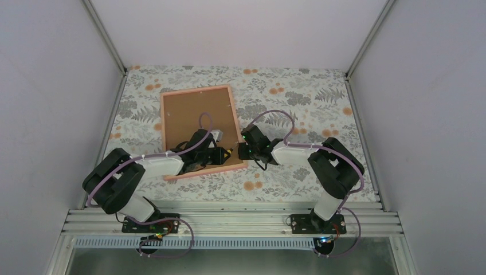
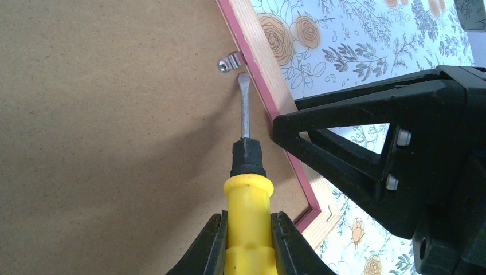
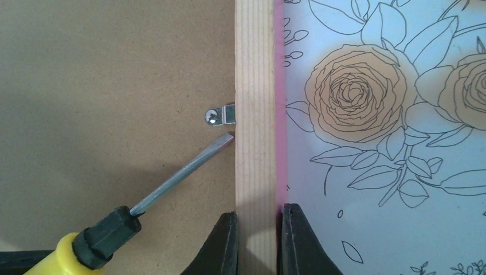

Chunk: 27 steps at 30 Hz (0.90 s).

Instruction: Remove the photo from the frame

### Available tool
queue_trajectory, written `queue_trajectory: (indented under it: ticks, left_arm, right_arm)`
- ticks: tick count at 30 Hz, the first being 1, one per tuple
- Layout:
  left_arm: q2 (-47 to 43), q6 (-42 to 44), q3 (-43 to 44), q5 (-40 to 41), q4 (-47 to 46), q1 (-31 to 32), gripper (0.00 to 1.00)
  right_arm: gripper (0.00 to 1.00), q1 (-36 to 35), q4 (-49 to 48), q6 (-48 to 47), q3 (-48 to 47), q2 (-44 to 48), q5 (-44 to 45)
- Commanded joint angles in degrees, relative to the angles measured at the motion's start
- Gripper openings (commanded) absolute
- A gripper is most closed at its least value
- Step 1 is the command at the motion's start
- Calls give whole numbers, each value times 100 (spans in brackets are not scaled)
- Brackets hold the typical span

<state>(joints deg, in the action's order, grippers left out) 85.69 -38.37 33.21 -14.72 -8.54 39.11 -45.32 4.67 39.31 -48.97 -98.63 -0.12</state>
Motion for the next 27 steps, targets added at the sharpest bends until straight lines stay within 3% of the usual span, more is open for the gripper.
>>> queue_trajectory:
  ticks: [1, 27]
  left_arm:
    - [68, -54, 127, 165, -148, 26, 2]
    - [167, -821, -59, 1875, -426, 288, 2]
  right_arm:
    - [4, -148, 75, 148, 125, -175, -391]
    - [4, -204, -26, 301, 230, -164, -399]
